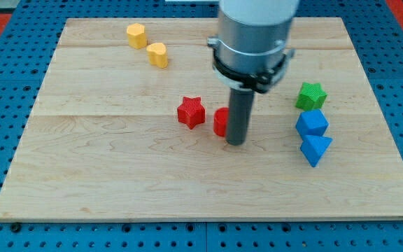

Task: Move green star towards top right

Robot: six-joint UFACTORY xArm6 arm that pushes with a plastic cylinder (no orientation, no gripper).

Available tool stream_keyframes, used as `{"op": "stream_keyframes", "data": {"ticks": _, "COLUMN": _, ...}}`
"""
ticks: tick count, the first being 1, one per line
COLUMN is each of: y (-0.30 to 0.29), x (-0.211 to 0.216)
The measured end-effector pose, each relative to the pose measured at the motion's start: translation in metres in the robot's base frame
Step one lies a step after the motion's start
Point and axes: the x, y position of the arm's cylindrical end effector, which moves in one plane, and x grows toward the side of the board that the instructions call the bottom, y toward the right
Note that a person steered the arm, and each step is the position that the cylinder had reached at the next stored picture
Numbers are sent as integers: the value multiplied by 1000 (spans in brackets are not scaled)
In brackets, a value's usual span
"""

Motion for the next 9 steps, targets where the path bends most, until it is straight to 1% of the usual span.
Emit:
{"op": "stream_keyframes", "data": {"ticks": 1, "y": 4, "x": -13}}
{"op": "stream_keyframes", "data": {"ticks": 2, "y": 55, "x": -37}}
{"op": "stream_keyframes", "data": {"ticks": 3, "y": 75, "x": -54}}
{"op": "stream_keyframes", "data": {"ticks": 5, "y": 150, "x": -28}}
{"op": "stream_keyframes", "data": {"ticks": 6, "y": 167, "x": -44}}
{"op": "stream_keyframes", "data": {"ticks": 7, "y": 167, "x": -86}}
{"op": "stream_keyframes", "data": {"ticks": 8, "y": 153, "x": -135}}
{"op": "stream_keyframes", "data": {"ticks": 9, "y": 203, "x": -190}}
